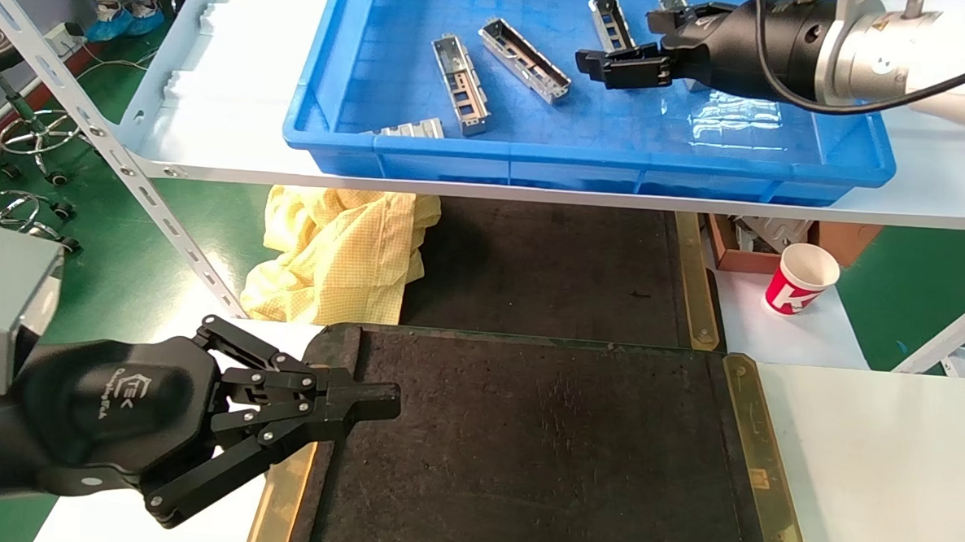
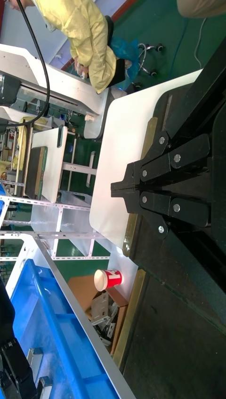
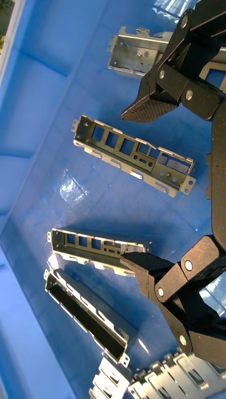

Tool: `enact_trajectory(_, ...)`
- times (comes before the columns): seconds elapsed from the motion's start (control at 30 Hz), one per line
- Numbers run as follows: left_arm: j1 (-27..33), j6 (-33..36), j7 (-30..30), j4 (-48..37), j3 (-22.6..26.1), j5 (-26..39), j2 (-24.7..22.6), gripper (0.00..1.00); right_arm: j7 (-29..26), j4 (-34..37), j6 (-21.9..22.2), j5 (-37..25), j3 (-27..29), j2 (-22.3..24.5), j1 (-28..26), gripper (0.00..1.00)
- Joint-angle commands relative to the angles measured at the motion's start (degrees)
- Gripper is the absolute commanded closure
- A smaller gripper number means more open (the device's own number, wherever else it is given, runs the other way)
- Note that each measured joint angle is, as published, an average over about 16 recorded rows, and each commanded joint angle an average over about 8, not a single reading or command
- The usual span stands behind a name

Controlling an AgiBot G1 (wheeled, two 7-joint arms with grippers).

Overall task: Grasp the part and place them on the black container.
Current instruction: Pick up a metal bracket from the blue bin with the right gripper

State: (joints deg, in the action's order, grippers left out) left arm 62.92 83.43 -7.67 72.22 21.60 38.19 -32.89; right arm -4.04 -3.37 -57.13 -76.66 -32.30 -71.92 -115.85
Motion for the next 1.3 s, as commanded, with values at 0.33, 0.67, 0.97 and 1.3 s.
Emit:
enact_trajectory(0.33,0.0,0.0,0.0,0.0,0.0,0.0,0.0,1.0,1.38,2.39,3.33,1.39,1.0,-1.34,1.12,1.0)
enact_trajectory(0.67,0.0,0.0,0.0,0.0,0.01,-0.01,0.0,1.0,1.47,3.17,4.83,1.9,1.37,-1.6,1.44,1.0)
enact_trajectory(0.97,0.0,0.0,0.01,0.0,0.01,-0.01,0.0,1.0,1.46,3.34,4.89,1.46,1.06,-2.05,1.52,1.0)
enact_trajectory(1.3,0.0,-0.01,0.01,0.0,0.01,-0.01,0.01,1.0,1.45,3.62,5.98,0.6,0.46,-2.16,1.84,1.0)
